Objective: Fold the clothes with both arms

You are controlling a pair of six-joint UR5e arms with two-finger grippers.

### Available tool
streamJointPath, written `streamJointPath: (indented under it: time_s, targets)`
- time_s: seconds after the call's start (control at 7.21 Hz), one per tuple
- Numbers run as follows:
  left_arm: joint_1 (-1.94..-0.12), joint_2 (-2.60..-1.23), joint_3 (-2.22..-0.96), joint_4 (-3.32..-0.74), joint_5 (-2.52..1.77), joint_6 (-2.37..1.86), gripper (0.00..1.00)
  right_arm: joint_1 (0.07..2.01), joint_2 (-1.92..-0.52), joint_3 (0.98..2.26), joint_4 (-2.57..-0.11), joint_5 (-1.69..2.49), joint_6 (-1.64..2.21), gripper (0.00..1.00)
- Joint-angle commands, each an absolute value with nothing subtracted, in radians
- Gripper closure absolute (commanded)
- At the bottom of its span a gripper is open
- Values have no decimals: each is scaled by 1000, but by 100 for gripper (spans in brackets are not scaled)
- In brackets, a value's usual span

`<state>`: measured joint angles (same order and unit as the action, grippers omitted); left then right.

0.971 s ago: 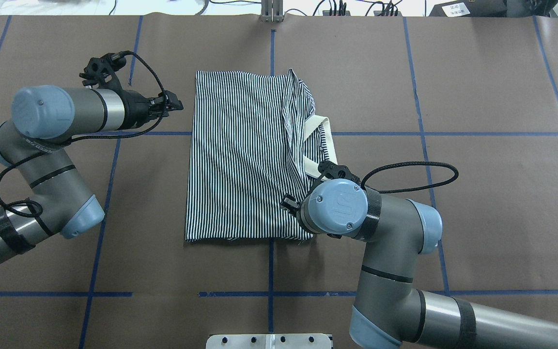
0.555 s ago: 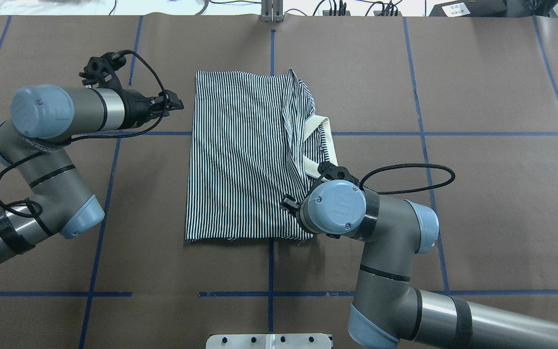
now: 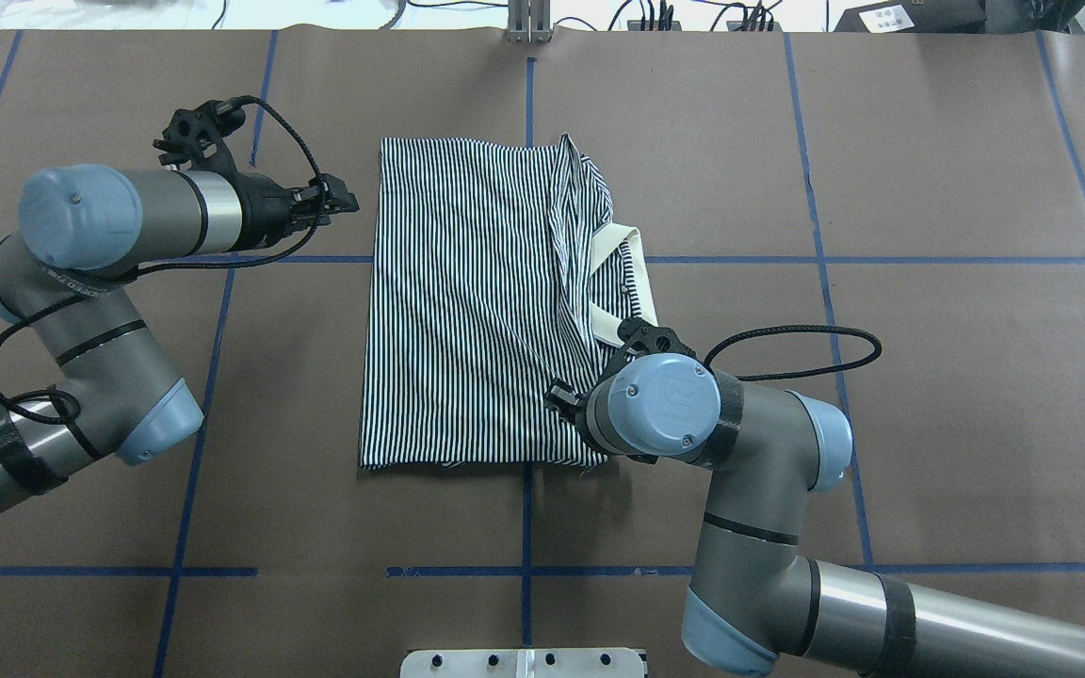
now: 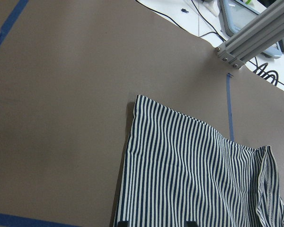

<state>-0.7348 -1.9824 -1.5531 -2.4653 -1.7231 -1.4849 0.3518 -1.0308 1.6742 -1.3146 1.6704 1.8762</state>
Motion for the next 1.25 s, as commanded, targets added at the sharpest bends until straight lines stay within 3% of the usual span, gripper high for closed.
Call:
streamJointPath:
  time_s: [0.0,0.83,1.11]
  targets:
    - [-735,-1982,-1558,-2465,-1723,-1485,49,354,-1035,1701,-1321,1671,1878,100]
    - [-729,-1974,-1589,-2464,-1724,-1535,49,356,-1074,1776,-1322,1671,1876,100]
    - [-534,-1829,-1841,-2355,-1628,-1746,44,356,-1081,1793,-1322,1669,1876,100]
